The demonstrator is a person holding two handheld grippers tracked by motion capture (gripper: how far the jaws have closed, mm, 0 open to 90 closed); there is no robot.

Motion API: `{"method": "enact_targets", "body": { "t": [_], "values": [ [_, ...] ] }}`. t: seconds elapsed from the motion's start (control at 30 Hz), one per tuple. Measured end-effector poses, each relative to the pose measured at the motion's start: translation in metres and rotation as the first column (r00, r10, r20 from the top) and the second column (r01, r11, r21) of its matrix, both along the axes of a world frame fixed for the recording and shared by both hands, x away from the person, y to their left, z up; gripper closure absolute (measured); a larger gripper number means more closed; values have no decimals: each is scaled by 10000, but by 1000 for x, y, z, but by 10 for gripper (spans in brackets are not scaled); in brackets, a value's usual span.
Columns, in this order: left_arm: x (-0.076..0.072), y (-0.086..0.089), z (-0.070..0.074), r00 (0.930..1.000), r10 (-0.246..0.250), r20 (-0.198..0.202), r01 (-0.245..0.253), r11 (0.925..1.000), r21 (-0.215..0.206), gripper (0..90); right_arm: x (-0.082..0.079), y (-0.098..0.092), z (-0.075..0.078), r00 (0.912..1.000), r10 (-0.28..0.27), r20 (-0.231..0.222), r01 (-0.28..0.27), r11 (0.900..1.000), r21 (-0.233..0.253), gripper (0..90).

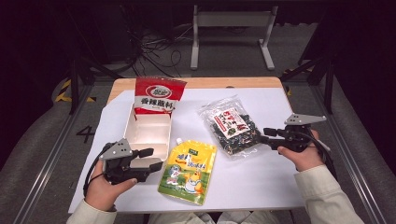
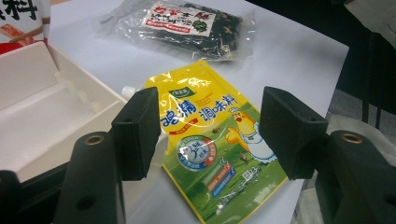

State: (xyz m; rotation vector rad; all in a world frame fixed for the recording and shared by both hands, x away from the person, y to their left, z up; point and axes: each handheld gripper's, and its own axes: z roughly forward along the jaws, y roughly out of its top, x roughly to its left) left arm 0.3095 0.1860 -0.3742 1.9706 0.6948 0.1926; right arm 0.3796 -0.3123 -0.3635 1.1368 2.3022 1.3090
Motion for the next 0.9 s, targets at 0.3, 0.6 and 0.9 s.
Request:
{"method": "enact_targets", "body": {
  "t": [0.3,0.6,0.9],
  "values": [
    [-6,-6,-3,9999,-62,119,61,10000,50,410,29,2,-7,9978,-521,-403,501,9975,-503,497],
    [-10,-7,-7,10000,92,33,-92,9999,-125,394,59,7,-16,9937,-845,-734,788,9939,-771,458],
    [-11,-12,-11,9999,-44,-122,44,10000,25,396,83,6,-33,9833,-1345,-1227,1255,9890,-781,428]
  ]
}}
